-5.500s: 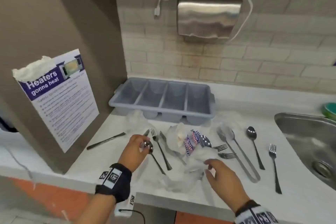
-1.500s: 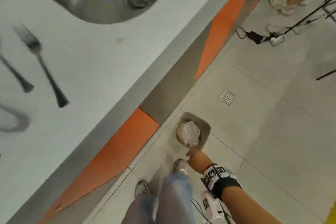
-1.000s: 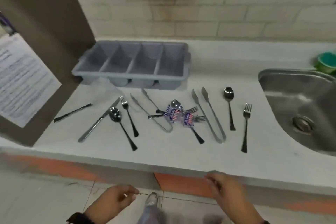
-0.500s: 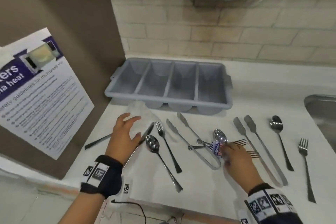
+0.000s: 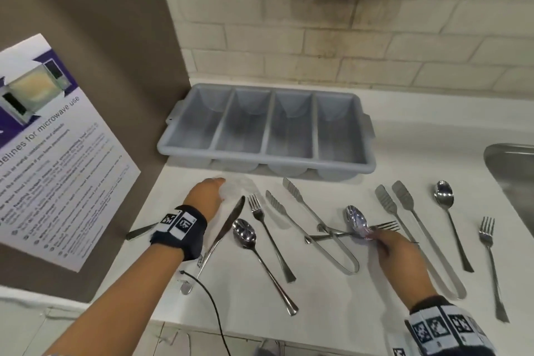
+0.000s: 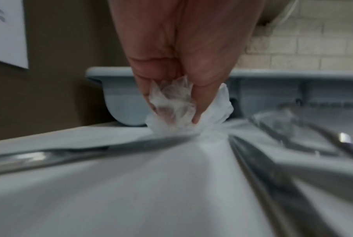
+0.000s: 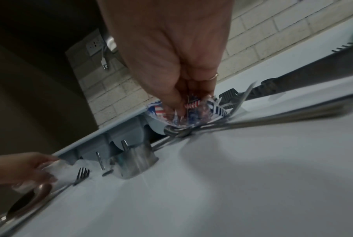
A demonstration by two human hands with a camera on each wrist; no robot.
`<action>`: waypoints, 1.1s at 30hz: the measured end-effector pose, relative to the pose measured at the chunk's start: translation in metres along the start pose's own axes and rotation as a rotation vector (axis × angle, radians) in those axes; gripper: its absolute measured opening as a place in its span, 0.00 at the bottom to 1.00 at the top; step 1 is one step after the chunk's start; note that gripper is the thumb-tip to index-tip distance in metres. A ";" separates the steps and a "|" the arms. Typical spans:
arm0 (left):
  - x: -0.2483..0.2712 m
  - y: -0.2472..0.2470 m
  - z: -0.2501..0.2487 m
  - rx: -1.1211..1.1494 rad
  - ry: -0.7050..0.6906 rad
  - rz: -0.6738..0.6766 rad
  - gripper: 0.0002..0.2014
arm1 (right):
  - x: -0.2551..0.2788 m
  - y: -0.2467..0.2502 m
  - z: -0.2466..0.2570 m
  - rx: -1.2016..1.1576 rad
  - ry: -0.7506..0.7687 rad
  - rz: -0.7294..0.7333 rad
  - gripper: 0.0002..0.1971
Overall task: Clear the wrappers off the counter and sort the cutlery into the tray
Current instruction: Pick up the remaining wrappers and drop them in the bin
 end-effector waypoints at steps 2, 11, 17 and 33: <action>0.012 0.021 0.003 0.065 -0.014 -0.099 0.21 | -0.001 0.013 -0.001 -0.085 -0.024 -0.048 0.11; 0.012 0.020 -0.049 0.410 -0.269 0.146 0.17 | 0.017 0.043 0.002 -0.407 -0.080 -0.213 0.30; -0.025 -0.017 -0.056 0.020 -0.156 0.343 0.19 | 0.035 0.030 -0.002 -0.313 -0.085 -0.201 0.34; 0.154 0.018 -0.226 0.581 -0.761 -0.074 0.36 | 0.214 0.117 -0.116 -0.335 -0.487 -0.654 0.17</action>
Point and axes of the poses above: each hand's wrist, its own x-axis away from the middle knuckle, its own y-axis out of the back of the hand, z = x × y, the point moved 8 cm from there along -x, towards the middle knuckle, and after that the axes turned 4 degrees about z, right-handed, at the moved point
